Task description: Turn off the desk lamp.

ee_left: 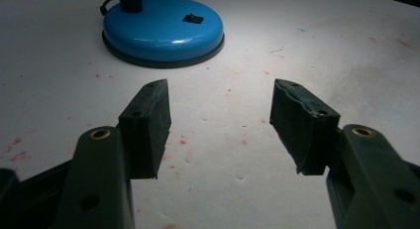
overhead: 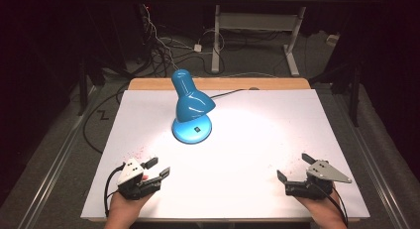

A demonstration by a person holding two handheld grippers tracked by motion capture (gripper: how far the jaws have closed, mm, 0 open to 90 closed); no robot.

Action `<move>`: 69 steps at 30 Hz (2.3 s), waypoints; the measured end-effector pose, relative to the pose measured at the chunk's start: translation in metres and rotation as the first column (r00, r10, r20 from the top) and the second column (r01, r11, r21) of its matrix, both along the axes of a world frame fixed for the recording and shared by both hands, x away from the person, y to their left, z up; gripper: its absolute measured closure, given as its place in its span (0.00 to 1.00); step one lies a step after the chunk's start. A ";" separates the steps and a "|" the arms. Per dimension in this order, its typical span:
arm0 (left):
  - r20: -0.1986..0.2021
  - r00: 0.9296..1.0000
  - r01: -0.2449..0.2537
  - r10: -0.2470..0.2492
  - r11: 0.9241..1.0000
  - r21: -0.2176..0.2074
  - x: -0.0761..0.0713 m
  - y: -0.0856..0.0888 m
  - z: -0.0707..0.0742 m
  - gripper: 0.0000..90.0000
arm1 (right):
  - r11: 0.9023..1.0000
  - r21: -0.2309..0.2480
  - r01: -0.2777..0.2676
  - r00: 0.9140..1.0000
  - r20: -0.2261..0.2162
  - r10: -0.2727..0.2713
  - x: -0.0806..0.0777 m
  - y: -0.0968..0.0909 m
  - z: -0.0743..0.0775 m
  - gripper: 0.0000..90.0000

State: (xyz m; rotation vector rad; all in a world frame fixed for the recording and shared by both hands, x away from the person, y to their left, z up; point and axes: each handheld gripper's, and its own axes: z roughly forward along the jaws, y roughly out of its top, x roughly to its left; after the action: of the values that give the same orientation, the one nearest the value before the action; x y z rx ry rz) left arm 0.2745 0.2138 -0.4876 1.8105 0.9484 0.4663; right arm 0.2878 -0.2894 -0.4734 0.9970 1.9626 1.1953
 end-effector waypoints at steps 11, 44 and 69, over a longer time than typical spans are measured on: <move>-0.006 1.000 -0.005 0.005 1.000 -0.013 -0.001 0.000 0.003 0.71 | 1.000 0.006 -0.002 1.000 0.004 0.002 0.000 0.000 0.001 0.00; -0.012 1.000 0.018 -0.019 1.000 -0.007 0.039 -0.032 0.011 0.98 | 1.000 0.010 -0.013 1.000 0.017 0.013 -0.003 0.000 0.003 0.00; -0.003 1.000 -0.005 0.005 1.000 0.024 0.099 -0.072 0.002 0.98 | 1.000 0.017 -0.016 1.000 0.025 0.016 -0.003 -0.001 0.004 0.00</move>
State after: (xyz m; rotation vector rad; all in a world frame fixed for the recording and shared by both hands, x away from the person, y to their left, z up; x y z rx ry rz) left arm 0.3735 0.1417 -0.4860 1.8312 0.9539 0.4800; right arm 0.2848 -0.2909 -0.4695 0.9728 1.9476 1.2296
